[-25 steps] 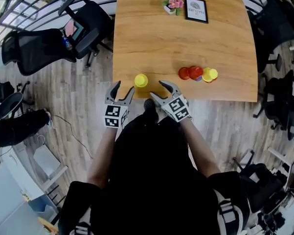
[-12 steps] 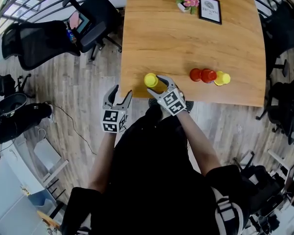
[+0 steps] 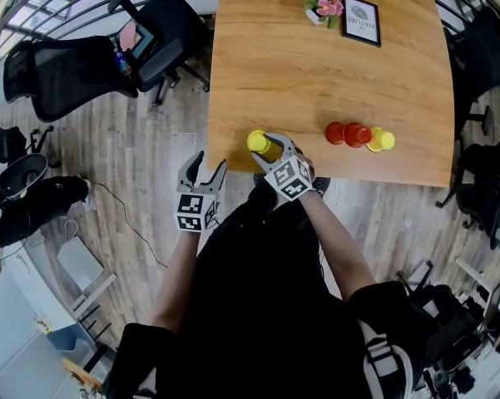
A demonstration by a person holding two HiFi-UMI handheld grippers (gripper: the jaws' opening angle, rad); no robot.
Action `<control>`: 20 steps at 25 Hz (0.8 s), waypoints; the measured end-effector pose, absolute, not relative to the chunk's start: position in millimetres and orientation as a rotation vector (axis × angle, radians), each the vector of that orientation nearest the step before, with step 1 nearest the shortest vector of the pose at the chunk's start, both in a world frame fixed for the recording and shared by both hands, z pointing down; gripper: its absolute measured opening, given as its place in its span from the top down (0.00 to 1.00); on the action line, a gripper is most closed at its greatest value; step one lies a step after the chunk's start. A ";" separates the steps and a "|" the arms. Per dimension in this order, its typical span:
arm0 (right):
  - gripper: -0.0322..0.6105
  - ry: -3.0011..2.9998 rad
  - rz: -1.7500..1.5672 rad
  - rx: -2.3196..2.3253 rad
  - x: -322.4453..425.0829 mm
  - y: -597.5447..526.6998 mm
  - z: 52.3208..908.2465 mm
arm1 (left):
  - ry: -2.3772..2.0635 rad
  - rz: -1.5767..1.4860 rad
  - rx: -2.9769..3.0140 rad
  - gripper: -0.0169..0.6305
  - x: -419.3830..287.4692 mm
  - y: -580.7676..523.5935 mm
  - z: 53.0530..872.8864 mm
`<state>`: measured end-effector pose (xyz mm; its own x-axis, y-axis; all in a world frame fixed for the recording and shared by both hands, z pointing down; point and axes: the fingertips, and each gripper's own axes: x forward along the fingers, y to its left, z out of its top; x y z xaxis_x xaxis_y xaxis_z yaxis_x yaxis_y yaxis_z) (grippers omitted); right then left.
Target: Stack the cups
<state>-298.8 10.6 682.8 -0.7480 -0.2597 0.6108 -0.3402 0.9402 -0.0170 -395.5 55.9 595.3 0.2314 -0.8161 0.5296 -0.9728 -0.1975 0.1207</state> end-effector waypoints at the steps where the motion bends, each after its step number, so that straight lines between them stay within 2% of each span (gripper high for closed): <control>1: 0.59 -2.452 0.157 0.430 -298.5 9.9 682.8 | -1.638 0.493 2.085 0.56 -394.3 55.5 595.3; 20: 0.60 -2.488 0.187 0.555 -237.6 -26.0 603.0 | -1.536 0.462 2.196 0.56 -336.5 21.9 581.9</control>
<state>-237.6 -26.0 603.0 -0.7471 -0.3467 0.5671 -0.4277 0.9039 -0.0109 -336.5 21.9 581.9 0.3347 -0.8028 0.4934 -0.9418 -0.3022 0.1473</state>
